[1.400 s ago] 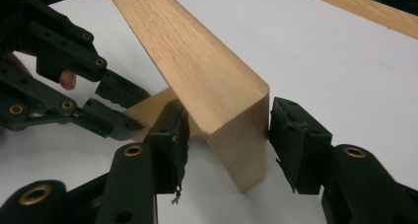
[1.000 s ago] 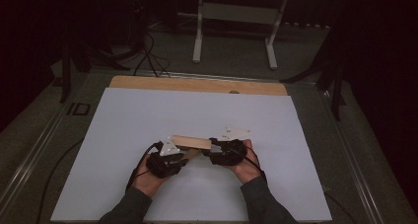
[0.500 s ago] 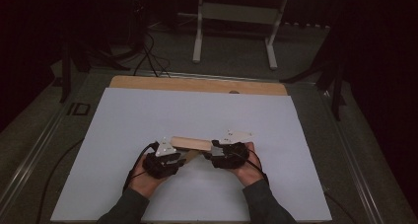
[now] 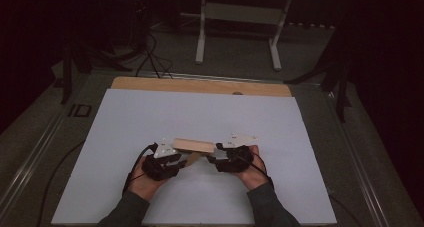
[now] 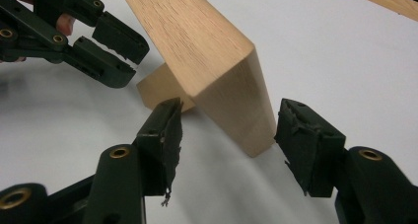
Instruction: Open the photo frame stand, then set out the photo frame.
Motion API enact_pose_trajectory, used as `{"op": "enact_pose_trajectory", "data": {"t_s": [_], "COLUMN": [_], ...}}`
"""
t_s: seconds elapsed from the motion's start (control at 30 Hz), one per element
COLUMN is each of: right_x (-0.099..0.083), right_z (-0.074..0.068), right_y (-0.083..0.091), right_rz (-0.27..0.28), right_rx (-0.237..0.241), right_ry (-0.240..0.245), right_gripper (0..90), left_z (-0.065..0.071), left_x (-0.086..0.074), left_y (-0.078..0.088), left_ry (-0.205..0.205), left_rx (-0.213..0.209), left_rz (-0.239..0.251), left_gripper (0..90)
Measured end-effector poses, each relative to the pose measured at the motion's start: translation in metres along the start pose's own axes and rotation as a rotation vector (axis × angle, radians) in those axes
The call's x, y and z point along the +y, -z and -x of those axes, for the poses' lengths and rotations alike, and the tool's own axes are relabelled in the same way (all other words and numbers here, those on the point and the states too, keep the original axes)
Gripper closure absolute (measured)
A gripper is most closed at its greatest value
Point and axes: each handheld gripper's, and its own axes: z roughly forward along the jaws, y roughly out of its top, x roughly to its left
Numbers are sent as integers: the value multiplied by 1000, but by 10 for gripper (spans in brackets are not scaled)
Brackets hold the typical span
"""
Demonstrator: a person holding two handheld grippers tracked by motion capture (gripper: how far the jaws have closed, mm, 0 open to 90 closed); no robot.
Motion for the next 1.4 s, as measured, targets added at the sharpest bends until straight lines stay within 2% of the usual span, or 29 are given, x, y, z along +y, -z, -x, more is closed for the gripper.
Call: {"op": "enact_pose_trajectory", "data": {"t_s": [0.5,0.9,1.2,1.4], "right_x": [-5,-11,-12,-11], "right_z": [3,11,14,16], "right_y": [5,12,14,16], "right_rz": [-3,4,9,19], "right_rx": [12,23,29,-4], "right_ry": [-4,-14,-15,-25], "right_gripper": [436,531,595,703], "left_z": [-2,-6,-5,-3], "left_x": [1,2,2,4], "left_y": [3,5,4,4], "left_ry": [4,17,7,-8], "left_rx": [12,-1,-7,-3], "left_rz": [13,17,13,15], "left_gripper": [659,710,748,782]}}
